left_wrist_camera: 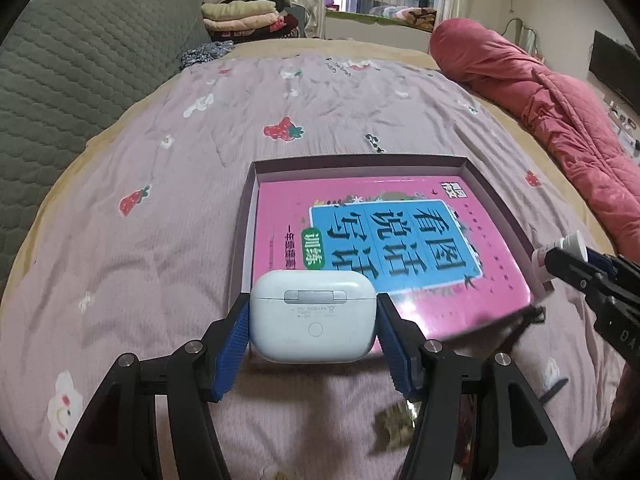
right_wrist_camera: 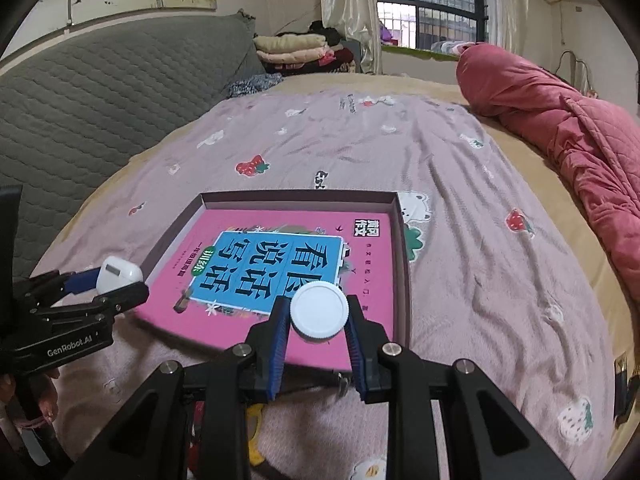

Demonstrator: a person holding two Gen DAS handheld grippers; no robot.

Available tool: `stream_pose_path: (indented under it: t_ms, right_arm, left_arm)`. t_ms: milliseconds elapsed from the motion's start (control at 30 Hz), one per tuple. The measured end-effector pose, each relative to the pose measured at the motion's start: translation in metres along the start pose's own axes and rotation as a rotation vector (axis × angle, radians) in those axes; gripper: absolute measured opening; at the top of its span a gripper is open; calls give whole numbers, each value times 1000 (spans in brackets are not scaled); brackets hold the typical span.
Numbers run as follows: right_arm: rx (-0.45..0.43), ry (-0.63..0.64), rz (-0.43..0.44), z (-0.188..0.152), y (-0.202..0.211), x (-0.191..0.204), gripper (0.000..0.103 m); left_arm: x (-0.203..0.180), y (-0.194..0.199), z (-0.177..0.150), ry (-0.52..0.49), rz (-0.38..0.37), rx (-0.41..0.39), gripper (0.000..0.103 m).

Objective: Organize rigid objects
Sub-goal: 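Carry the earbuds case with the left tool into the tray while the right tool carries the bottle there, then open the left tool to release the case on the book while the right tool releases the bottle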

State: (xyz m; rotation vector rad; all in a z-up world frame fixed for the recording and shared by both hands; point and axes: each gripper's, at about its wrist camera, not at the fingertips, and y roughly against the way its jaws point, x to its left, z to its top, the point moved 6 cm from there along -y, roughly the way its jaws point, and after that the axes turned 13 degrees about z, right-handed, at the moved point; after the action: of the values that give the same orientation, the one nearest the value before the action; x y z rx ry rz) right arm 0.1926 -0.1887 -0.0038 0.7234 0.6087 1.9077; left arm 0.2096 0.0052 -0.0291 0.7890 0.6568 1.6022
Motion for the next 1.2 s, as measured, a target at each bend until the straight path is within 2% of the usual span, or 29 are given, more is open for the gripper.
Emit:
stream_pose_path:
  t_ms: [167, 367, 867, 1200]
  right_arm:
    - [47, 2, -6, 1, -20, -4, 28]
    - [123, -29, -16, -8, -40, -15, 28]
    - [186, -67, -53, -26, -57, -33, 28]
    - [188, -61, -62, -28, -60, -32, 28]
  left_arm:
    - [-5, -23, 7, -25, 6, 28, 62]
    - [-1, -50, -4, -20, 4, 95, 62]
    - [-5, -69, -16, -30, 23, 137, 62]
    - [-7, -71, -19, -27, 20, 142, 62]
